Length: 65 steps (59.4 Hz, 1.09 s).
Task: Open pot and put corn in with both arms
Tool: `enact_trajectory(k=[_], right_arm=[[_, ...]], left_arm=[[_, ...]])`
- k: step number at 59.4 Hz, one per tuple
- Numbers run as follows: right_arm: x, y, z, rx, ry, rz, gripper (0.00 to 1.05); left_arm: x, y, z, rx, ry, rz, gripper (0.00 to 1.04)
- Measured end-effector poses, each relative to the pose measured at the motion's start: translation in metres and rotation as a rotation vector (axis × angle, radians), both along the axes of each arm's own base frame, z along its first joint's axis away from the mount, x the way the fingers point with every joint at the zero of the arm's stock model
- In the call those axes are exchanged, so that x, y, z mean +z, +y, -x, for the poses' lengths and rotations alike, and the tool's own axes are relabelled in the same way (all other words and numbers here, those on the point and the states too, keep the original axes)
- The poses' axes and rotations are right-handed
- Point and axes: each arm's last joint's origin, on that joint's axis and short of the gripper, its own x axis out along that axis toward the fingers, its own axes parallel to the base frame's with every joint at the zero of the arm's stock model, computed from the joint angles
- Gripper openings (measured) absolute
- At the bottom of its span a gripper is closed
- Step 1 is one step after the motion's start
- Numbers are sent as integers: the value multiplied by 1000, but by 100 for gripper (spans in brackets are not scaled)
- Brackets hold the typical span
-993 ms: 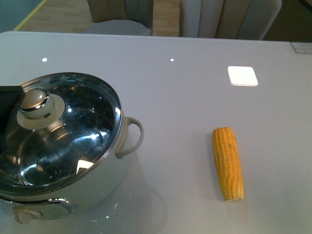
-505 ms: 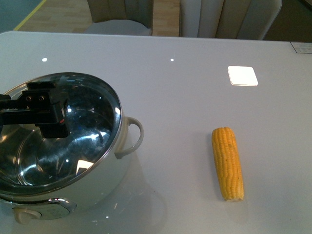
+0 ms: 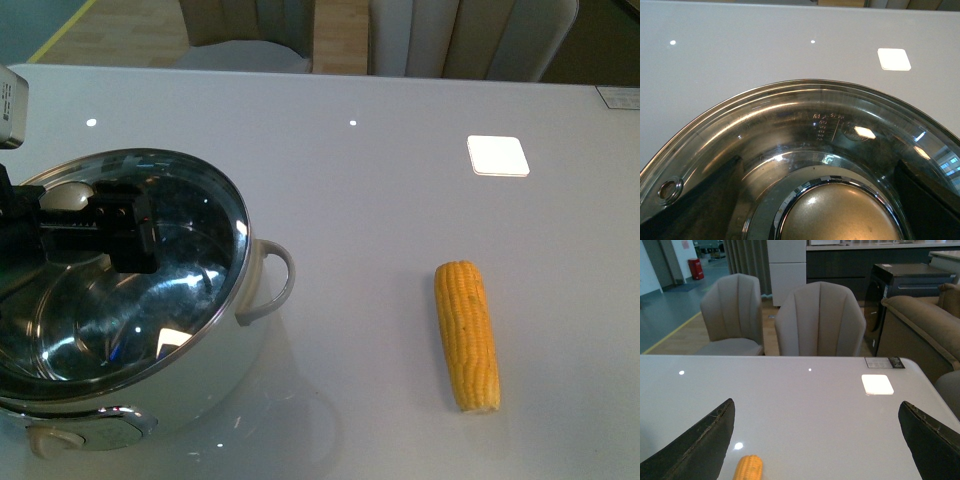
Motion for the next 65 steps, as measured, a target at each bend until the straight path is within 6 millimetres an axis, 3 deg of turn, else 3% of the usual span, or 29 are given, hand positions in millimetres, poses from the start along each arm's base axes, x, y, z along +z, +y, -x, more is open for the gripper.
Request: enact_trajectory(k=[19, 42, 54, 65], right_arm=[[0, 0, 0, 0, 0, 0, 96], [0, 0, 0, 0, 0, 0, 96], [0, 0, 0, 0, 0, 0, 96], [0, 0, 0, 0, 0, 0, 96]], left_arm=[[0, -2, 0, -2, -19, -14, 42], [17, -7, 10, -19, 9, -48, 42], [40, -6, 34, -90, 78, -11, 42], [69, 4, 43, -127, 36, 40, 42]])
